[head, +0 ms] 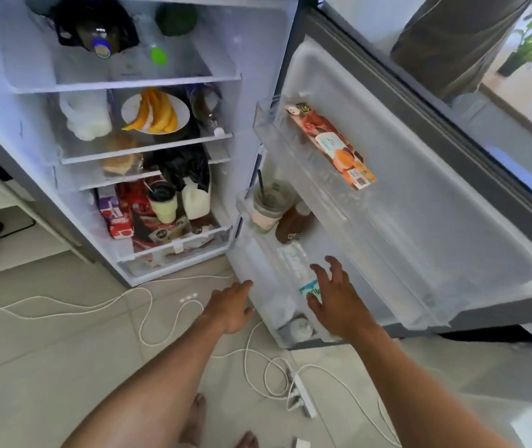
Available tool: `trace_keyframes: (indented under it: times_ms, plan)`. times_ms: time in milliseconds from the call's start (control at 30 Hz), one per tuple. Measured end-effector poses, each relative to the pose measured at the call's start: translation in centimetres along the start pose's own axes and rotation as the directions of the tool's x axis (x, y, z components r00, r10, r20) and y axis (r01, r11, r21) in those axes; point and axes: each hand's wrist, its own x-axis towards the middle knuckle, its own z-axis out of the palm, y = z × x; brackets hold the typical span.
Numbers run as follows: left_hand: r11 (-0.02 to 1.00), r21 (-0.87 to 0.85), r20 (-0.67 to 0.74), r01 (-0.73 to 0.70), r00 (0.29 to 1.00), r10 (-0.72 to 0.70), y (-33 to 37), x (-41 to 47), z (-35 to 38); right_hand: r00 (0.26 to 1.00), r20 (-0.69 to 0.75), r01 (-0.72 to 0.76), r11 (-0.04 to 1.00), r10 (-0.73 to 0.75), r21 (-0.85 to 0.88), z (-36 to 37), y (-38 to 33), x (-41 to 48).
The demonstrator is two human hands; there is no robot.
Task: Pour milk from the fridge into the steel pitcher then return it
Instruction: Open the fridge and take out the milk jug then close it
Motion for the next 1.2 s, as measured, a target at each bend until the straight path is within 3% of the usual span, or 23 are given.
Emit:
trace_keyframes:
  times_ms: [400, 533, 900, 1100, 1200]
  plan:
    - [0.994, -0.111, 0.142, -0.008, 0.99, 0.024, -1.8, 6.8, 7.5, 0.998, -0.042, 0.038, 0.999, -0.039, -0.037, 6.1, 1.3, 6.9]
    - [0.982, -0.189, 0.178, 0.004, 0.984, 0.03, -1.1, 8.7, 10.8, 0.998, 0.003, 0.06, 0.997, -0.06, -0.053, 8.5, 2.0, 7.8]
    - [0.951, -0.31, 0.177, 0.021, 0.984, 0.036, 1.2, 11.8, 16.9, 0.976, -0.215, -0.061, 0.987, 0.028, -0.148, 12.0, 1.3, 7.5]
    - [0.923, -0.377, 0.174, 0.076, 0.985, -0.01, 3.1, 13.8, 19.1, 0.97, -0.241, -0.078, 0.983, 0.036, -0.169, 12.7, 1.5, 7.5]
    - [0.845, -0.498, 0.231, 0.194, 0.969, -0.086, 3.5, 14.9, 20.5, 0.968, -0.247, -0.078, 0.982, 0.033, -0.175, 12.7, 1.7, 7.4]
